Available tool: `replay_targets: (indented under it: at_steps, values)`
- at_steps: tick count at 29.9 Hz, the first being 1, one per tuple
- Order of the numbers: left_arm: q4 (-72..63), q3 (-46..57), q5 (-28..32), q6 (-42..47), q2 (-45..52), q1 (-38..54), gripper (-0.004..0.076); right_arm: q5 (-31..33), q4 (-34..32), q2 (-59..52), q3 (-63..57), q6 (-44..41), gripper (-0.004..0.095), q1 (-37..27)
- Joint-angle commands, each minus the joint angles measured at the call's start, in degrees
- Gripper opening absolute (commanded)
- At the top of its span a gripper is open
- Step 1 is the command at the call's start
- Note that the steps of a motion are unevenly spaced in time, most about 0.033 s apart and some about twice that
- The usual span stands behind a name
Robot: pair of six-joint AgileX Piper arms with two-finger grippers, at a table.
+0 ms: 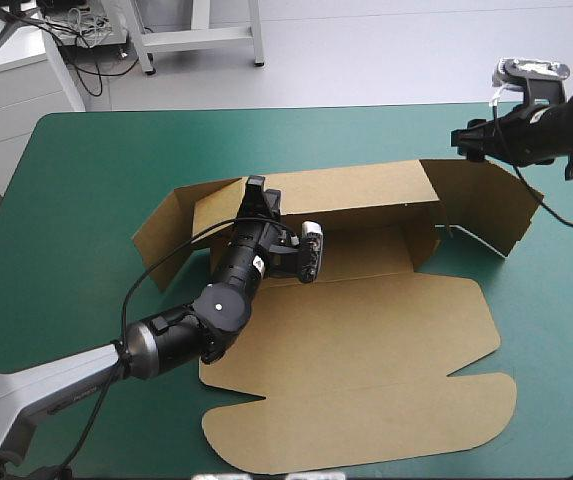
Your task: Fold the box
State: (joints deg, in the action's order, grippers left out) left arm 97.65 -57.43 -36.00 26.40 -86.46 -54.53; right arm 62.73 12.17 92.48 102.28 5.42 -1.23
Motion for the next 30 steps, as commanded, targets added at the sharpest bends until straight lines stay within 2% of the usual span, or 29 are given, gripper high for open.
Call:
replay_targets:
  at_steps: [1, 4, 9, 30]
  values:
    - [5.4, -1.5, -1.6, 0.1, 1.9, -0.4, -0.0010, 5.0, 1.4, 5.7, 10.6, 1.1, 0.0680, -1.6]
    - [5.4, -1.5, -1.6, 0.1, 1.9, -0.4, -0.0010, 9.1, 1.4, 12.0, 18.7, 1.1, 0.0680, -1.8]
    - [5.4, -1.5, -1.6, 1.6, 1.9, -0.4, -0.0010, 9.1, 1.4, 18.6, 25.3, 0.4, 0.0680, -2.1]
    - [5.5, -1.5, -1.6, 1.6, 1.9, -0.3, -0.0010, 9.2, 2.1, 12.7, 11.5, 4.7, 0.0680, -4.1]
